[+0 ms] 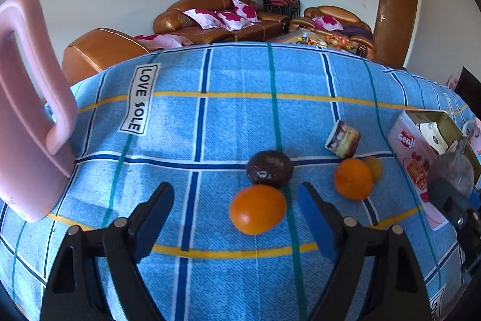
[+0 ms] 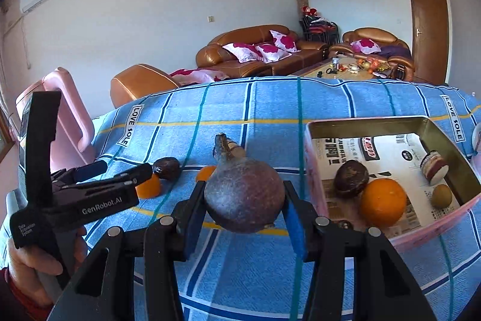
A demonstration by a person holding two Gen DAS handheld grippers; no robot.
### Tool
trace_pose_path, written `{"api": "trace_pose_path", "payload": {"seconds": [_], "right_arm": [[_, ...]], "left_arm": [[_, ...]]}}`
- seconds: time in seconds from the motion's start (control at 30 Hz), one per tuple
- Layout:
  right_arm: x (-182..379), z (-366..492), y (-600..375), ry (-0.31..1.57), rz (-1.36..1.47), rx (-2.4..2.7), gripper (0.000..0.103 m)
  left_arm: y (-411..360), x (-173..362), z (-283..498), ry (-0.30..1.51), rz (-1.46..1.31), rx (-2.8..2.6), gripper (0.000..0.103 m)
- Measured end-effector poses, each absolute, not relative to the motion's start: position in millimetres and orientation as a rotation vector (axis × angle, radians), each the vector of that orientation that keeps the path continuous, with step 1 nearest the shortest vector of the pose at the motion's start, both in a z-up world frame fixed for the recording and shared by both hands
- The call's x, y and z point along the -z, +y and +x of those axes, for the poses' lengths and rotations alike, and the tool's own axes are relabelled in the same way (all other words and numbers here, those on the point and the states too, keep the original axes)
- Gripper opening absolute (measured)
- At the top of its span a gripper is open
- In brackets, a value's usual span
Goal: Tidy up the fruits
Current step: 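Grasp an orange with the left tool while the right tool grasps the dark purple stemmed fruit, then carry the orange with the left tool into the tin box while the right tool drops the purple fruit in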
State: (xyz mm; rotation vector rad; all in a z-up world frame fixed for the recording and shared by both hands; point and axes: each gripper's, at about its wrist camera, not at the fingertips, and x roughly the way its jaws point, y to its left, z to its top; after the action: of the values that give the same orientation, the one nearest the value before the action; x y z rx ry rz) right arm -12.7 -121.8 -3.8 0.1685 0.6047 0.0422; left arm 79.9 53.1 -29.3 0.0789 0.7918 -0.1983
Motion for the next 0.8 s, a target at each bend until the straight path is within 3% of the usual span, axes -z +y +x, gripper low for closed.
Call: {"api": "trace_pose_path", "payload": {"seconds": [0.13, 0.3, 0.33, 0.37, 0.43, 0.63, 0.8], "right_arm": [[3.1, -11.8, -123.5, 0.599, 0.181, -0.04, 0.051], [4.5, -14.9, -119.9, 0.601, 0.179, -0.054, 0.051], [4.4, -15.2, -119.4, 0.601, 0.177, -0.056, 0.051], [5.1, -15.5, -119.2, 0.601, 0.174, -0.056, 0.051], [5.5, -14.7, -118.0, 0.601, 0.17, -0.052, 0.051], [5.9, -16.8, -120.5, 0.587, 0.176, -0.035, 0.051], [-2.9, -24.6, -121.7, 0.513, 0.129, -0.004, 0.051]], "left_arm": [[54.2, 34.7, 85.0, 0.837, 0.061, 0.197, 0.083], [55.3, 43.6, 93.0, 0.908, 0.033, 0.209, 0.074], [55.5, 43.3, 92.4, 0.906, 0.032, 0.205, 0.07], [56.3, 42.4, 90.9, 0.899, 0.026, 0.211, 0.055], [57.7, 42.0, 89.4, 0.893, 0.014, 0.231, 0.04], [65.7, 38.4, 82.2, 0.873, 0.006, 0.207, 0.039], [86.5, 16.2, 57.4, 0.683, -0.06, 0.095, 0.039]]}}
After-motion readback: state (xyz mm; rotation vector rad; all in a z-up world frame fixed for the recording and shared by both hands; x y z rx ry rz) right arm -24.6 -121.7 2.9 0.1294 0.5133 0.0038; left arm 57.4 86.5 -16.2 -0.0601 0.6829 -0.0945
